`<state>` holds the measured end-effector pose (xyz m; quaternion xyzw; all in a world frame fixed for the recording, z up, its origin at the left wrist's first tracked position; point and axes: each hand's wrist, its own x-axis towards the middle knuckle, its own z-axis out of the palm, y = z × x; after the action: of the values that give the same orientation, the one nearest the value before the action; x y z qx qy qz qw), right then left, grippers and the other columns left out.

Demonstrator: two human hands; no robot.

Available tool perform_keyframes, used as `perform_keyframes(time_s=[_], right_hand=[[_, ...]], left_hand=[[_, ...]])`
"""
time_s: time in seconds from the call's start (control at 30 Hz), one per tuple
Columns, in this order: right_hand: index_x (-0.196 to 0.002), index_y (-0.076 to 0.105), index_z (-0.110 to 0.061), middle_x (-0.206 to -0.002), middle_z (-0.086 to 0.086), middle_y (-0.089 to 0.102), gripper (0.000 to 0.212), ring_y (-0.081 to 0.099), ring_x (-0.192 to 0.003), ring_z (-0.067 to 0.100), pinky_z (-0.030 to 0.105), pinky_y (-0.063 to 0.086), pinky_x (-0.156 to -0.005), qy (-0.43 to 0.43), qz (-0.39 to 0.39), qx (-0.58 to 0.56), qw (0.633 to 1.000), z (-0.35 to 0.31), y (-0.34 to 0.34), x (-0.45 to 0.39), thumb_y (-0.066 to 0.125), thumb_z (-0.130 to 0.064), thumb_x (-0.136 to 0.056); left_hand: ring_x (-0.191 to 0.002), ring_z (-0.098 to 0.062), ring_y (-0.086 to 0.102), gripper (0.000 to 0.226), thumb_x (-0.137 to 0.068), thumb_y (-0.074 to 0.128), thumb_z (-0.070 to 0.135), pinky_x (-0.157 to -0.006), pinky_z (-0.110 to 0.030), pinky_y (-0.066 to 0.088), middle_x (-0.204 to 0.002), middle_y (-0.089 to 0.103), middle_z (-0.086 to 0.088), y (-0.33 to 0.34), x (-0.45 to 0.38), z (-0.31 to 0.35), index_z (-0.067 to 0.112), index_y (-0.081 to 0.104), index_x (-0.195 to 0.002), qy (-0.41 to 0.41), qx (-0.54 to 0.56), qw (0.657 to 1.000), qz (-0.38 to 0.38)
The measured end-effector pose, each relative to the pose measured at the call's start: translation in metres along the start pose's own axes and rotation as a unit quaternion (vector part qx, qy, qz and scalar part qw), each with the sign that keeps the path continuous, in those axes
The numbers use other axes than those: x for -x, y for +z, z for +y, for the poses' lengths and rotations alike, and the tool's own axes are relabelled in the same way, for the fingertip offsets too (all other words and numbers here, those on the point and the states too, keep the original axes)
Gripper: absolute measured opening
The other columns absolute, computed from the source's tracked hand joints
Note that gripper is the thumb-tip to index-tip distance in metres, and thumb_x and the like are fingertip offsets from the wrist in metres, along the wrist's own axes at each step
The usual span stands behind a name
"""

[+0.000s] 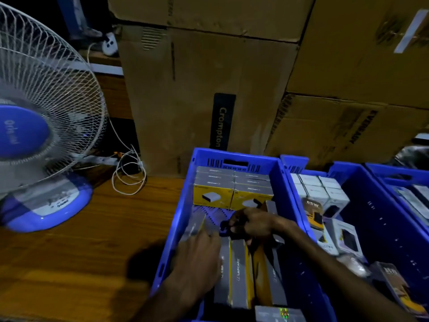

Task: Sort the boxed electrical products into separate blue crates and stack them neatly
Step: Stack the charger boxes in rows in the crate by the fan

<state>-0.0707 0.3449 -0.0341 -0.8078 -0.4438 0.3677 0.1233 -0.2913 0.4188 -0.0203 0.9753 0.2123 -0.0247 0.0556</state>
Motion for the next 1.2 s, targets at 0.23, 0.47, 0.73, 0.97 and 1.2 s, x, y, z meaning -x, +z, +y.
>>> perform_keyframes(time_s=[0.23,0.47,0.73,0.97,1.2], right_hand=[[-0.121,0.068,-0.016,-0.106,0.005,0.072,0.031,0.065,-0.096,0.018,0.032,0.055,-0.085,-0.060,0.071,-0.005,0.996,-0.041,0.006,-0.034,0.072,-0.022,-0.092],[-0.145,0.052,-0.018,-0.145,0.008,0.054,0.067,0.057,-0.126,0.027,0.026,0.046,-0.079,-0.184,0.000,0.244,0.952,-0.080,0.032,-0.052,0.065,-0.001,-0.082],[-0.135,0.059,-0.027,-0.137,0.001,0.061,0.045,0.057,-0.127,0.027,0.024,0.044,-0.088,-0.148,0.085,0.224,0.960,-0.059,0.008,-0.048,0.069,-0.018,-0.091],[-0.131,0.053,-0.025,-0.105,-0.004,0.059,0.052,0.065,-0.090,0.021,0.029,0.052,-0.074,-0.087,0.205,-0.029,0.974,-0.007,-0.042,-0.005,0.080,-0.034,-0.088],[-0.108,0.053,0.003,-0.096,0.034,0.057,0.034,0.064,-0.089,0.043,0.029,0.056,-0.067,-0.105,0.345,-0.272,0.892,0.002,-0.013,0.029,0.073,-0.021,-0.095]], left_hand=[[-0.125,-0.035,0.060,0.031,-0.099,0.055,0.033,-0.097,-0.046,0.050,-0.131,0.065,-0.012,0.007,0.024,-0.008,0.017,0.061,-0.125,0.014,-0.032,0.996,-0.087],[-0.124,-0.036,0.059,0.033,-0.100,0.057,0.034,-0.096,-0.047,0.050,-0.130,0.063,-0.013,0.004,0.032,-0.010,0.016,0.057,-0.128,0.013,0.006,0.997,-0.079],[-0.090,-0.008,0.068,0.015,-0.098,0.059,0.041,-0.082,-0.033,0.056,-0.093,0.069,0.008,-0.001,0.024,-0.018,0.026,0.059,-0.094,-0.052,0.292,0.945,0.136],[-0.069,-0.022,0.069,0.013,-0.083,0.069,0.041,-0.060,-0.048,0.059,-0.069,0.063,0.004,-0.008,-0.021,-0.046,0.029,0.065,-0.086,-0.116,0.473,0.844,0.226],[-0.043,-0.020,0.056,0.009,-0.098,0.067,0.006,-0.041,-0.032,0.053,-0.074,0.050,-0.007,-0.025,-0.059,-0.030,0.007,0.058,-0.097,-0.155,0.650,0.728,0.154]])
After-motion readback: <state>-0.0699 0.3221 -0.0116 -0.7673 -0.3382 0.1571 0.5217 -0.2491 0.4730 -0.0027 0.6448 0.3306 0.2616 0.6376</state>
